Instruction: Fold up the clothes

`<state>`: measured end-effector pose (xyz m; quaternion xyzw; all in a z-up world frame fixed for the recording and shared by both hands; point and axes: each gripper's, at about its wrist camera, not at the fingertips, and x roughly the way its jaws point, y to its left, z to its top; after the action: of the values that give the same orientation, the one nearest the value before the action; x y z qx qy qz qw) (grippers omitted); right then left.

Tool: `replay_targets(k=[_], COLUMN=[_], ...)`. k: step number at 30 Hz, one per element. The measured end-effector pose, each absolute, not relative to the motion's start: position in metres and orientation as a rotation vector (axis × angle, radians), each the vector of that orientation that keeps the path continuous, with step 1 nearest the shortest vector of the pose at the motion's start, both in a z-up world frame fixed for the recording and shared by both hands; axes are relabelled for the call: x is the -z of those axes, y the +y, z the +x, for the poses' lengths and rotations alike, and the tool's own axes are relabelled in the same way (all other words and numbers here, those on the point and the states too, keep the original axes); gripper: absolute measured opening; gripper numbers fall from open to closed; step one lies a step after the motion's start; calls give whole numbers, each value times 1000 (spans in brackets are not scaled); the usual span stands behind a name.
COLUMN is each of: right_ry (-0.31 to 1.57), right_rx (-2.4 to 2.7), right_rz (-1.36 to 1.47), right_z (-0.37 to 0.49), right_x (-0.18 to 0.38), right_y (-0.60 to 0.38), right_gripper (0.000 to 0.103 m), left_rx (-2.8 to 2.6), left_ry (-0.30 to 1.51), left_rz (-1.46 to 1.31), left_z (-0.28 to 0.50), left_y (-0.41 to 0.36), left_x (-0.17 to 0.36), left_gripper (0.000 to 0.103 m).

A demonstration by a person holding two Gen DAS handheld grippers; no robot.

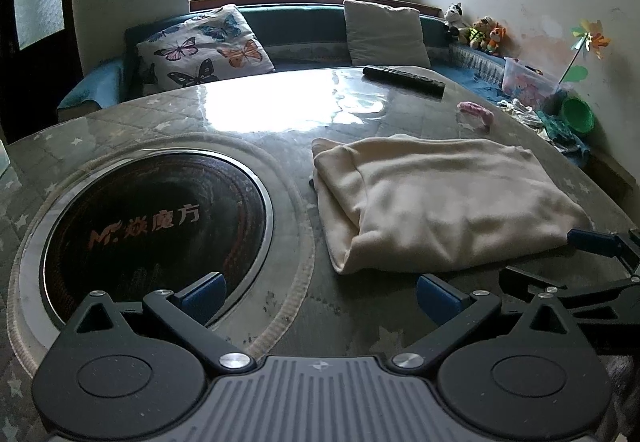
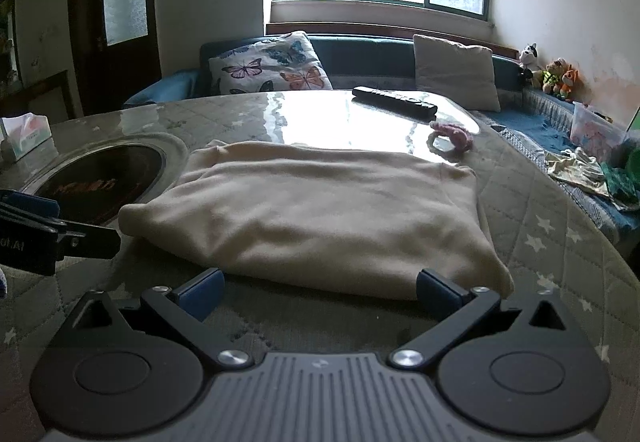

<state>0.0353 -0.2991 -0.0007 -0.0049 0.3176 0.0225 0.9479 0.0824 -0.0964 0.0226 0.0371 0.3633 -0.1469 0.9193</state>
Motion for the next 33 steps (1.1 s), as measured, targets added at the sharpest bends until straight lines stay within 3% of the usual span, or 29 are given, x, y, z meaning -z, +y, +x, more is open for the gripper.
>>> replay_targets(k=[33], right_ry=[660], right_rx=[-14], right_rz=[38], right_z=[8], right_x=[3], right_y=[-308], right_gripper=[103], left_rx=[351], left_ry=[729], left_rz=[141], left_z=[42], left_y=[-110], left_x=[-14], left_gripper=[103])
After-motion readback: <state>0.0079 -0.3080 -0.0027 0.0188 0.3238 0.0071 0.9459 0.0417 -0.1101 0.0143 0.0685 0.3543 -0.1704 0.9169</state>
